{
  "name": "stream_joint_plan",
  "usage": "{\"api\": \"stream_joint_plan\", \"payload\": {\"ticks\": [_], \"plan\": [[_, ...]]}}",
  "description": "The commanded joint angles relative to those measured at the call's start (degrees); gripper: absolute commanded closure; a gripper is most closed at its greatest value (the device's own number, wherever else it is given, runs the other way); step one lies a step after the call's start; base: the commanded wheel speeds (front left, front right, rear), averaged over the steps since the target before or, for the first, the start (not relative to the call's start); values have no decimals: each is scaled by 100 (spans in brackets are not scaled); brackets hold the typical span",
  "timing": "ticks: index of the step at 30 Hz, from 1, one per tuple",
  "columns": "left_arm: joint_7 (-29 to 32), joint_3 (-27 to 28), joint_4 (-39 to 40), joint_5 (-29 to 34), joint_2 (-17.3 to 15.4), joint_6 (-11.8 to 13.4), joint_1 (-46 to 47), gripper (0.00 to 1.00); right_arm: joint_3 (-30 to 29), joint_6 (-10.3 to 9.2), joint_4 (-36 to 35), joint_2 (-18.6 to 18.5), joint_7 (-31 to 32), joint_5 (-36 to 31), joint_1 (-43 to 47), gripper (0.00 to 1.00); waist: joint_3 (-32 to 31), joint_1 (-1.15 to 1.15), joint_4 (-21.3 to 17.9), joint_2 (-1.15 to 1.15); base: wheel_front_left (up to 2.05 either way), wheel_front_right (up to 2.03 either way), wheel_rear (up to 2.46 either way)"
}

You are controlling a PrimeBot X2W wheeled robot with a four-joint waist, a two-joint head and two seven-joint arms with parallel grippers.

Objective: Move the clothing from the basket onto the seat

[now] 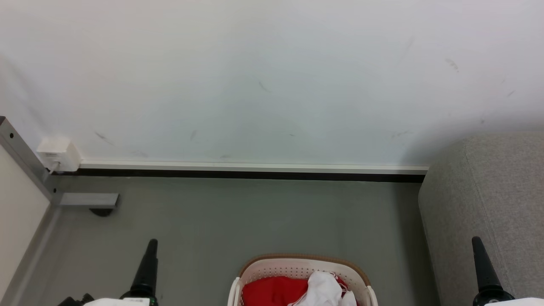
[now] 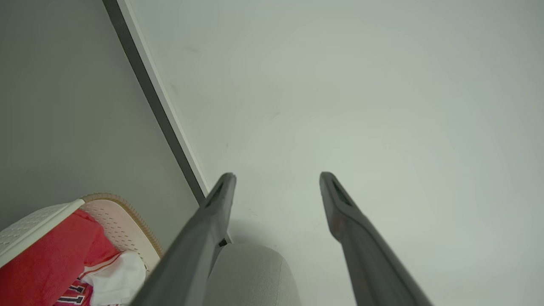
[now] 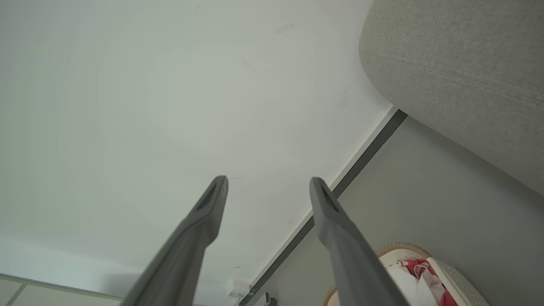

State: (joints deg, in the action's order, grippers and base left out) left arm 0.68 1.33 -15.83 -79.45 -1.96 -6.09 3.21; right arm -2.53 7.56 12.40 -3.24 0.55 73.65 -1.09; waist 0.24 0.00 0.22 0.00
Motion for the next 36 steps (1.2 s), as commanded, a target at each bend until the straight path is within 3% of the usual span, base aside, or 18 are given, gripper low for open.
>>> {"api": "stream_joint_plan", "payload": {"ticks": [1, 13, 36], "plan": [[-63, -23, 116, 162, -49, 20, 51, 0, 10, -3, -139, -68, -48, -201, -57, 0, 0, 0, 1, 0, 0, 0, 0], [-353, -276, 402, 1502, -63, 327, -17, 0, 126, -4, -415, -155, -338, -1774, 62, 0, -2, 0, 19, 0, 0, 0, 0], [-763, -719, 685, 3891, -79, 738, -110, 0, 419, -6, -548, -469, -743, -3827, 183, 0, -12, 0, 64, 0, 0, 0, 0]]}}
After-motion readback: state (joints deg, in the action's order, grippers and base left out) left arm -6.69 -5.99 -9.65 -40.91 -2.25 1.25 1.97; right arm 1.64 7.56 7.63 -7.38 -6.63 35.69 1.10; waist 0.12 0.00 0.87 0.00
